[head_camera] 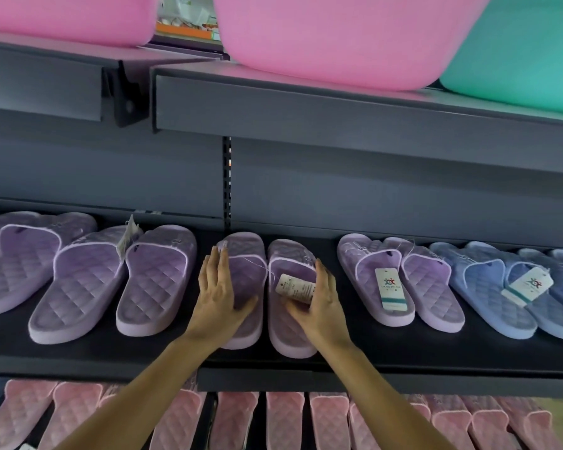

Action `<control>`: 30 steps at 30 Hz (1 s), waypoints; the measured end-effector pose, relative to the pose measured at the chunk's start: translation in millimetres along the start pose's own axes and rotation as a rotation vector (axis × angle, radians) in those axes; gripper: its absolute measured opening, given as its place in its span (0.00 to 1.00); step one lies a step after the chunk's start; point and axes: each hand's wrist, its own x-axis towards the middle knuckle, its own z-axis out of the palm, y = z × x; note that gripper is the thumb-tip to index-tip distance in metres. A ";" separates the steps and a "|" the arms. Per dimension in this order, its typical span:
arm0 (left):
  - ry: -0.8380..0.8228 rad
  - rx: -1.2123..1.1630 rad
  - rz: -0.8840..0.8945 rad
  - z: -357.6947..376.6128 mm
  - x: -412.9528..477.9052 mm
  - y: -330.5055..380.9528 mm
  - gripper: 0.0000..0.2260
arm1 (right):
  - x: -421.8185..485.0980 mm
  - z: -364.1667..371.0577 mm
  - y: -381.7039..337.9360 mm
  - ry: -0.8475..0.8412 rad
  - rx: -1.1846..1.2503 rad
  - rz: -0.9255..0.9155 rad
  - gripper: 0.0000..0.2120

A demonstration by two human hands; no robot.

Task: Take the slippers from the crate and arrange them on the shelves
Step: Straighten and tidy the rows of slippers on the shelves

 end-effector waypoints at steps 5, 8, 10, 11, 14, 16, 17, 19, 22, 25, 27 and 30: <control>0.007 0.007 0.002 6.6 5.9 2.7 0.46 | 8.8 4.4 3.6 0.012 -0.019 0.009 0.44; -0.001 -0.011 -0.012 10.1 11.8 4.7 0.47 | 15.5 3.5 7.7 0.005 -0.041 0.024 0.44; -0.007 -0.020 -0.024 13.0 16.8 7.2 0.47 | 20.9 1.7 10.7 0.008 -0.053 0.040 0.44; -0.009 -0.024 -0.028 14.6 19.5 8.8 0.47 | 23.8 1.1 12.1 0.009 -0.062 0.051 0.44; -0.016 -0.038 -0.039 19.4 25.9 13.7 0.46 | 32.9 0.4 16.0 0.020 -0.095 0.087 0.44; -0.004 -0.040 -0.038 22.7 29.5 15.3 0.46 | 38.9 0.1 18.7 0.028 -0.105 0.101 0.44; 0.005 -0.040 -0.039 24.1 31.1 15.8 0.46 | 41.6 -0.1 19.4 0.023 -0.110 0.106 0.44; 0.010 -0.041 -0.048 25.9 33.6 16.3 0.46 | 45.1 -0.3 20.2 0.005 -0.115 0.117 0.44; 0.027 -0.052 -0.049 27.1 34.7 16.8 0.45 | 45.8 0.4 20.7 0.009 -0.108 0.112 0.44; 0.039 -0.063 -0.069 27.3 34.0 18.2 0.44 | 44.3 2.2 20.8 0.019 -0.094 0.112 0.43; 0.048 -0.075 -0.091 26.7 33.0 19.5 0.44 | 43.1 3.0 20.0 0.033 -0.074 0.113 0.43; 0.058 -0.106 -0.119 25.6 31.4 20.9 0.42 | 41.4 2.9 18.7 0.048 -0.052 0.111 0.42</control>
